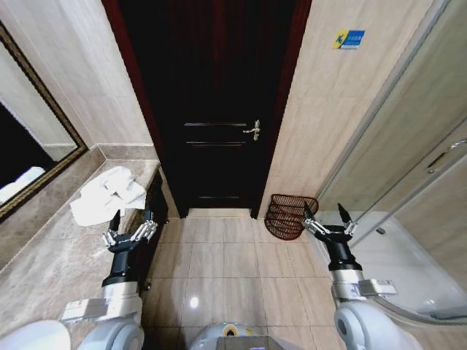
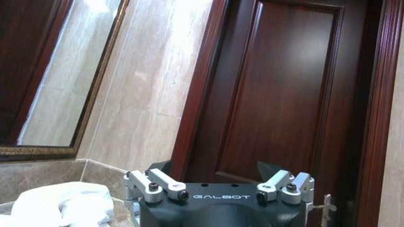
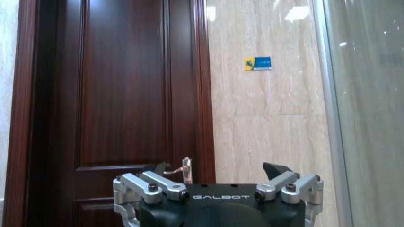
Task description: Discard the used towel into the hamper.
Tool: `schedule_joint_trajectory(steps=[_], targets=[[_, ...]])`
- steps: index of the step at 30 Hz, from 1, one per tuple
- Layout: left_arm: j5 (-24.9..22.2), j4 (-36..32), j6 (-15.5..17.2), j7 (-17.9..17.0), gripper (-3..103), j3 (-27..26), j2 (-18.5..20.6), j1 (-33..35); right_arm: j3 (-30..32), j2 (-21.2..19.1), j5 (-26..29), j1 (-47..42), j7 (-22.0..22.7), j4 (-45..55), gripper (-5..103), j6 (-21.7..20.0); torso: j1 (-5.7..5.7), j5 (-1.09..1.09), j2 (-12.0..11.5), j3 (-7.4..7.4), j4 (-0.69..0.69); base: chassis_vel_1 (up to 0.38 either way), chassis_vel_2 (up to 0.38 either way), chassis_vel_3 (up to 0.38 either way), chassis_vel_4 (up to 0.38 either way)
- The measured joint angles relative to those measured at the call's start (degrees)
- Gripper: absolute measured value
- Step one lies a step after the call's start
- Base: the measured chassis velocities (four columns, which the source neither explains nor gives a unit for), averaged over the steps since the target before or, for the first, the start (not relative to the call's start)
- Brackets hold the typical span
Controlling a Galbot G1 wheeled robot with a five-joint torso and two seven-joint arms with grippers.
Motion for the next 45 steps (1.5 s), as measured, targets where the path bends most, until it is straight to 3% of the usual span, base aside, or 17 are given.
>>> schedule_joint_trajectory(steps=[45], targets=[[0.5,0.5,-0.2,0.2,93,0.3,0.0,0.1,-0.6,0.1,0.0,0.1,-1.0,-0.6,100,0.4,0.00,0.00,0.0,0.00,0.00,-0.053,0.052,0.052,-0.051]])
